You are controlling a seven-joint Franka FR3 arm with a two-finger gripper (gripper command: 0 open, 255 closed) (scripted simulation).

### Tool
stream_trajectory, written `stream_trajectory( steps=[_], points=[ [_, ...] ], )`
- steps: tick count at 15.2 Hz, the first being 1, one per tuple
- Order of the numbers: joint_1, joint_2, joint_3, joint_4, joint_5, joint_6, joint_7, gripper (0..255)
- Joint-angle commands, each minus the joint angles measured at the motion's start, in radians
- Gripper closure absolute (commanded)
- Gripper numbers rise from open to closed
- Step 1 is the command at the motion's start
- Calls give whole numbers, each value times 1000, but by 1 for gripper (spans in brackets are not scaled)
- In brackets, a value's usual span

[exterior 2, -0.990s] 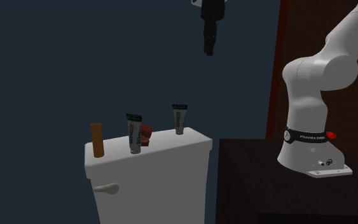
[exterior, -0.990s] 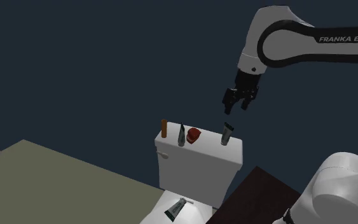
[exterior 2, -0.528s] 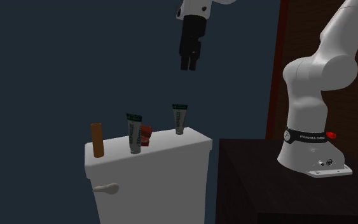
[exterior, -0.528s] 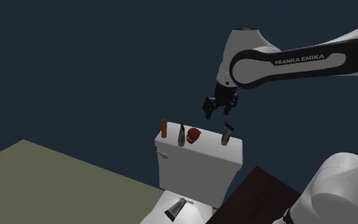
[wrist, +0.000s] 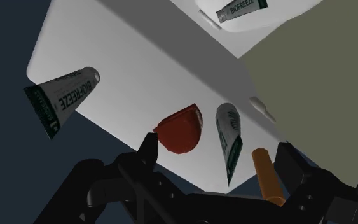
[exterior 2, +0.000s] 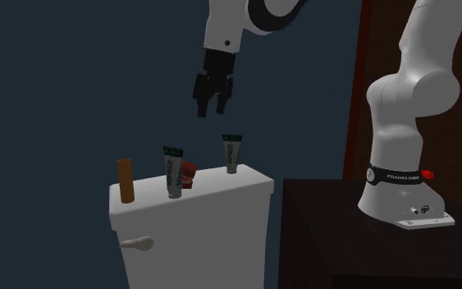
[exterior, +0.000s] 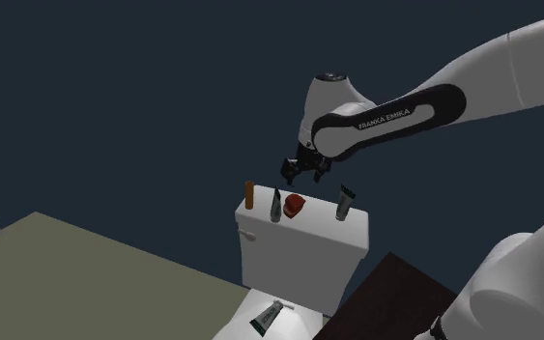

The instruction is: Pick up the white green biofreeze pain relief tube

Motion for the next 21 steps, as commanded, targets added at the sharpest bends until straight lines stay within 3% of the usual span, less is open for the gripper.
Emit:
stream_trajectory(
  steps=[1,6,10,20,21],
  points=[
    [-16,82,16,37,-44,56,66,0],
    [-36,279,32,157,-180,146,242,0],
    [-25,435,12,281,-292,182,378,0],
    [-11,516,-14,276,-358,264,446,0],
    [-11,515,-13,275,-357,263,446,255]
  ],
)
